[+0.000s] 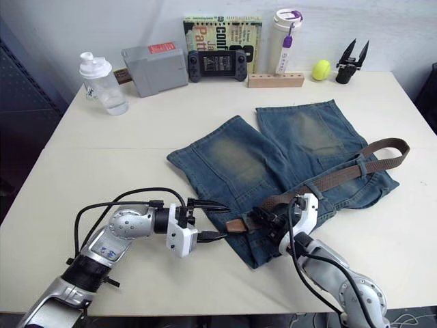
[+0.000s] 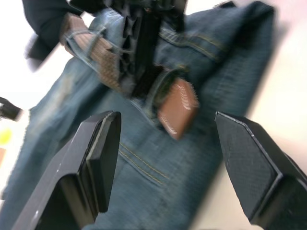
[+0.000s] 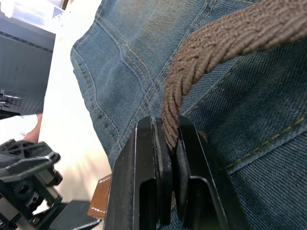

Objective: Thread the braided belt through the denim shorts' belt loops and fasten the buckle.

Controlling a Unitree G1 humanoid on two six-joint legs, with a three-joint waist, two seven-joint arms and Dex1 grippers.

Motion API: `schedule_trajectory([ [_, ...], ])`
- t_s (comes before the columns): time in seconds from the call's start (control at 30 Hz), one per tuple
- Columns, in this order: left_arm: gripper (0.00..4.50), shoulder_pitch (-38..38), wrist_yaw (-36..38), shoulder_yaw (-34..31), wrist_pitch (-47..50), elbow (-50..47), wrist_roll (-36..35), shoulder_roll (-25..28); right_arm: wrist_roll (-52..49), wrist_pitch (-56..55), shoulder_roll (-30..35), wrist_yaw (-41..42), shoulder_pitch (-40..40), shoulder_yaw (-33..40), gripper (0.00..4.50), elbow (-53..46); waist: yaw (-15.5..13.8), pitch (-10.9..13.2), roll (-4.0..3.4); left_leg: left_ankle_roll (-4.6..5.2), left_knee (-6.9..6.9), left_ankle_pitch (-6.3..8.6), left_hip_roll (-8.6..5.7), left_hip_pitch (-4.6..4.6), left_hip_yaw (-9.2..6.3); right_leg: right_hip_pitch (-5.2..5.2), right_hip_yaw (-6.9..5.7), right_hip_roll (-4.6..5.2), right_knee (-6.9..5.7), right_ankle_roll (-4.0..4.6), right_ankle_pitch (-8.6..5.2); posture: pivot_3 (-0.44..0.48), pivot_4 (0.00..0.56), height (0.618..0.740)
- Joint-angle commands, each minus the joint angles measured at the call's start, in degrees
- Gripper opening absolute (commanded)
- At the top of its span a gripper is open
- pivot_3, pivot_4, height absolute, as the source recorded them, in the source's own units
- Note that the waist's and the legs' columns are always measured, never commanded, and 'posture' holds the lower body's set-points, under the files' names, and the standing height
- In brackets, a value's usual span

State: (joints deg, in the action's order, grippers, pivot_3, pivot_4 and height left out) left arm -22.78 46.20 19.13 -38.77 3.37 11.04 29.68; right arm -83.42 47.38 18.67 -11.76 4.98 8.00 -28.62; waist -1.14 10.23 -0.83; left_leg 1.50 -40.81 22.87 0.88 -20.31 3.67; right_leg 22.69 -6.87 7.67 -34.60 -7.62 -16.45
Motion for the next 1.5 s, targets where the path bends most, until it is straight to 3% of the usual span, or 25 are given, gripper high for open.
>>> schedule_trajectory([
  [0.03, 3.45, -0.83, -2.07, 0.75, -3.65, 2.55, 1.05, -0.62, -2.05, 0.65, -0.3, -0.39, 1.2, -1.64, 0.0, 0.01, -0.03, 0.0, 0.01, 0.0, 0.0, 0.0, 0.0, 0.0, 0.0, 0.0, 0.0, 0.0, 0.0, 0.0, 0.0, 0.0, 0.15, 0.731],
  [0.53, 3.45, -3.52, -6.35, 3.97, -9.76, 7.98, 7.5, -2.06, -3.88, -1.0, -0.15, -2.24, 0.77, -2.01, 0.0, -0.7, -0.09, -0.01, 0.01, 0.01, -0.02, 0.0, 0.03, -0.02, -0.01, 0.0, -0.02, 0.04, 0.0, 0.0, 0.0, 0.0, 0.15, 0.731],
  [0.63, 2.7, -3.38, -6.57, 4.52, -10.52, 8.06, 7.72, -1.82, -4.04, -1.18, -0.08, -2.41, 0.82, -1.91, 0.0, -0.69, -0.08, -0.01, 0.02, 0.01, -0.01, 0.0, 0.04, -0.01, -0.02, 0.0, -0.03, 0.03, 0.0, 0.0, 0.0, 0.0, 0.15, 0.731],
  [0.83, 0.03, -3.4, -6.7, 5.07, -10.66, 8.33, 8.26, -1.18, -4.08, -1.42, -0.02, -2.53, 0.9, -1.85, 0.0, -0.72, -0.11, -0.01, 0.02, 0.01, -0.01, 0.0, 0.07, -0.01, -0.02, 0.0, -0.03, 0.05, -0.01, 0.0, 0.0, 0.0, 0.15, 0.731],
  [1.13, 0.03, -3.76, -6.88, 5.08, -10.7, 8.1, 8.93, -0.36, -5.18, -1.92, 0.6, -3.91, 0.89, -1.04, 0.0, -0.75, -0.1, -0.03, 0.03, 0.01, -0.01, 0.0, 0.1, -0.01, -0.02, -0.01, -0.03, 0.07, -0.01, 0.0, 0.0, 0.0, 0.15, 0.731],
  [1.3, 0.0, -3.94, -6.84, 5.02, -11.08, 8.27, 9.12, 0.28, -11.34, -4.42, 1.67, -5.83, 1.47, 2.92, 1.91, -2.6, -0.11, -0.03, 0.03, 0.01, -0.01, 0.0, 0.15, 0.0, -0.02, -0.01, -0.03, 0.07, -0.02, 0.0, 0.0, 0.0, 0.15, 0.731],
  [1.43, 0.0, -4.08, -6.75, 4.69, -11.12, 8.21, 8.38, 0.67, -16.17, -3.89, 7.35, -4.21, 2.84, 8.11, 3.66, -5.18, -0.11, -0.02, 0.02, 0.01, -0.01, 0.0, 0.18, 0.0, -0.02, -0.01, -0.03, 0.07, -0.02, 0.0, 0.0, 0.0, 0.15, 0.731],
  [1.5, 0.0, -4.13, -6.9, 4.58, -11.06, 8.25, 8.09, 0.75, -17.86, -2.14, 12.06, 0.03, 3.87, 10.7, 3.79, -7.62, -0.15, -0.02, 0.02, 0.03, -0.02, 0.0, 0.17, -0.01, -0.01, 0.0, -0.01, 0.13, -0.02, -0.01, 0.0, 0.0, 0.15, 0.731],
])
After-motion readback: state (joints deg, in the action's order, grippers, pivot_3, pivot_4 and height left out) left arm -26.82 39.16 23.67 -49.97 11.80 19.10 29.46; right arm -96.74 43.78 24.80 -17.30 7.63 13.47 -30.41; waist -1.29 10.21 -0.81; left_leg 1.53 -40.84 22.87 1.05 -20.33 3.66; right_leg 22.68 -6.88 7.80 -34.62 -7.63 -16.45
